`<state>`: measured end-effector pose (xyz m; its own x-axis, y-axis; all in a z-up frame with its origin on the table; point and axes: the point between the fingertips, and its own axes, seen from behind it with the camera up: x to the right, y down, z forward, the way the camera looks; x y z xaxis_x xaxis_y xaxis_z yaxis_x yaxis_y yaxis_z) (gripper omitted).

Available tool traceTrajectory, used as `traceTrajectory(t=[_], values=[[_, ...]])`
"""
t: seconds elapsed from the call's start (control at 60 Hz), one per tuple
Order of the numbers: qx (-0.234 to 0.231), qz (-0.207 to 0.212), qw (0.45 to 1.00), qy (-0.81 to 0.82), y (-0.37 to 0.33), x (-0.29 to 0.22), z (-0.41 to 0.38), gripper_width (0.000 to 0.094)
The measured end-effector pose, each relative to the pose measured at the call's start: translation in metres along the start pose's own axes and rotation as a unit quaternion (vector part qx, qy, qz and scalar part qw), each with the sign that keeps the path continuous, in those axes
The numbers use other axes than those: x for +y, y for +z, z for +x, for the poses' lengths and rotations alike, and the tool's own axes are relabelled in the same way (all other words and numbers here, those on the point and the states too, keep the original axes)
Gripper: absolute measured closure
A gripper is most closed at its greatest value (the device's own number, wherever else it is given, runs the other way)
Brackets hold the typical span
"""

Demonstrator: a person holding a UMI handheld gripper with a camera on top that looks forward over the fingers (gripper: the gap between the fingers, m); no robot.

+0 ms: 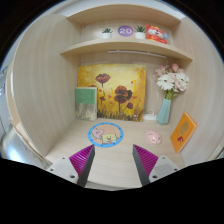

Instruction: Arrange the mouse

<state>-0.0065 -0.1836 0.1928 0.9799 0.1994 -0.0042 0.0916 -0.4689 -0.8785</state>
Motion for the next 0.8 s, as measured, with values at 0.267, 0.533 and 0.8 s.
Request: traceTrajectory(t=[0.267,0.533,0.8], values=[[0.048,-0.067,0.997,0.010,0.042,0.081,0.072,0.0173],[0.098,-0.105,0.990,0.010,0.118,0.108,0.154,0.0170],[0.129,-0.133,0.983,0.012,0.206,0.097,0.229,0.0170]])
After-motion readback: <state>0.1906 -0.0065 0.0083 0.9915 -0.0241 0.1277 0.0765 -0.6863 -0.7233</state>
